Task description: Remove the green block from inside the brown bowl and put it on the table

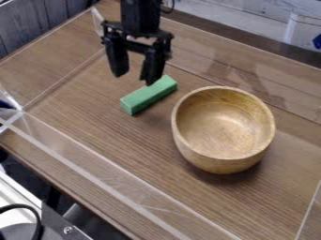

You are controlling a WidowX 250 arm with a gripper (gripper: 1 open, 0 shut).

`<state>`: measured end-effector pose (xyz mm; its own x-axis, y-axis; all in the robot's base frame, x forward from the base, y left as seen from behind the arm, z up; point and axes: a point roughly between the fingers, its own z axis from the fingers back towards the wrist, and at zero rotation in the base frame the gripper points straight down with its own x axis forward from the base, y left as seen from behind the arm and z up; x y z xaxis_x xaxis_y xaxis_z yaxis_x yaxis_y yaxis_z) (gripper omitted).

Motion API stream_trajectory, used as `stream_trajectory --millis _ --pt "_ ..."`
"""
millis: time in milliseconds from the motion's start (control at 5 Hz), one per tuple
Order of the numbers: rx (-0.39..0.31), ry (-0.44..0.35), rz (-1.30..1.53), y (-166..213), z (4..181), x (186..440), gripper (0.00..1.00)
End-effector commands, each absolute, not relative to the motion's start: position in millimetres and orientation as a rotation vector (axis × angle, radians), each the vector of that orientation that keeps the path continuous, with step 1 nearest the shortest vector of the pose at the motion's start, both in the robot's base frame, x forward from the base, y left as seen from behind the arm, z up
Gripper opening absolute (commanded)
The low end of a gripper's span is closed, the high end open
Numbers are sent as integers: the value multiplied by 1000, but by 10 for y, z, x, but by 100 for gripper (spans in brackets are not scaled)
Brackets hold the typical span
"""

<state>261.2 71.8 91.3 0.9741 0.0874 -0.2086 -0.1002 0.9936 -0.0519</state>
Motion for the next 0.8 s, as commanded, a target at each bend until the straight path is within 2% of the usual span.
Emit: stream_trajectory --millis 0,200,600 --pt "-4 137 129 752 976 2672 100" --pt "10 144 159 773 891 2664 100" --pt "-23 87 111 565 1209 2837 100"
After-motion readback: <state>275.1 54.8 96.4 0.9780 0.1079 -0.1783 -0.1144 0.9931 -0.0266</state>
